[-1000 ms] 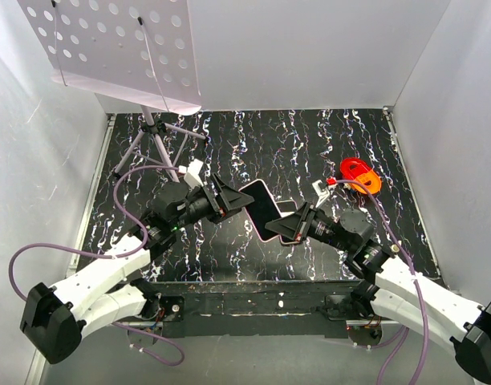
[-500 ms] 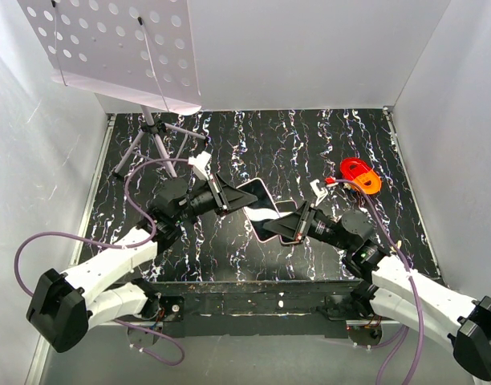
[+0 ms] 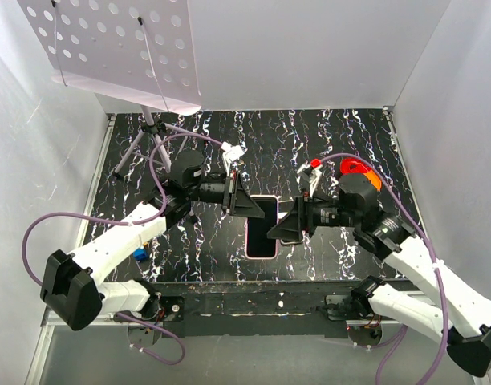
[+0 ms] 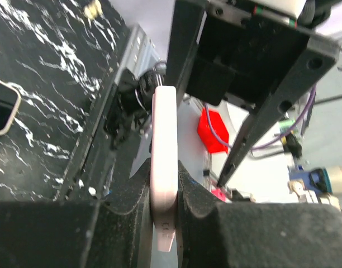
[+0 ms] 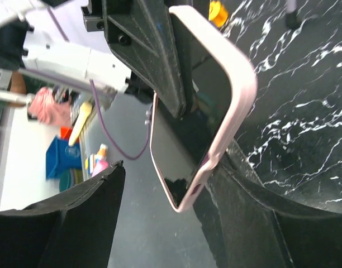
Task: Take the phone out of the phone case
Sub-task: Pick up the phone at the center of the board, then remove the phone case from the phone.
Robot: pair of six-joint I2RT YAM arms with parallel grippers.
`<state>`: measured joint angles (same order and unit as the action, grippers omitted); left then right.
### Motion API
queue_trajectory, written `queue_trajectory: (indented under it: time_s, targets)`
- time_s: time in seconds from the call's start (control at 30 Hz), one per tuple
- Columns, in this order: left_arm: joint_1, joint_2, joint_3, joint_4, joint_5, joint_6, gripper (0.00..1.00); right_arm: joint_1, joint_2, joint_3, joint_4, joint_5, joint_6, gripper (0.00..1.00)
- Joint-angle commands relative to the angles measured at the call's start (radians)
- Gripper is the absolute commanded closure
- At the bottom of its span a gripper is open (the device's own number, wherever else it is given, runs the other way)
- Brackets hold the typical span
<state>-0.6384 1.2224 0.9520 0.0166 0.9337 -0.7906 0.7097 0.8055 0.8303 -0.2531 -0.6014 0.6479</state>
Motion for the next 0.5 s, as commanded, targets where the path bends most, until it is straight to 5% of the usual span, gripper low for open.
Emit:
queue_trajectory:
  time_s: [0.0,0.13,0.47]
  targets:
    - [-0.003,-0.037,0.045,-0.064,0.200,0.087,1.00,-0.022,0.072,0.096,-0.069,-0.245,-0.133,0.30]
    - [-0.004,-0.037,0.059,-0.040,0.249,0.064,1.00,-0.026,0.153,0.122,0.010,-0.346,-0.102,0.37]
    - [-0.003,-0.064,0.128,-0.083,0.200,0.065,1.00,-0.021,0.202,0.012,0.469,-0.425,0.173,0.92]
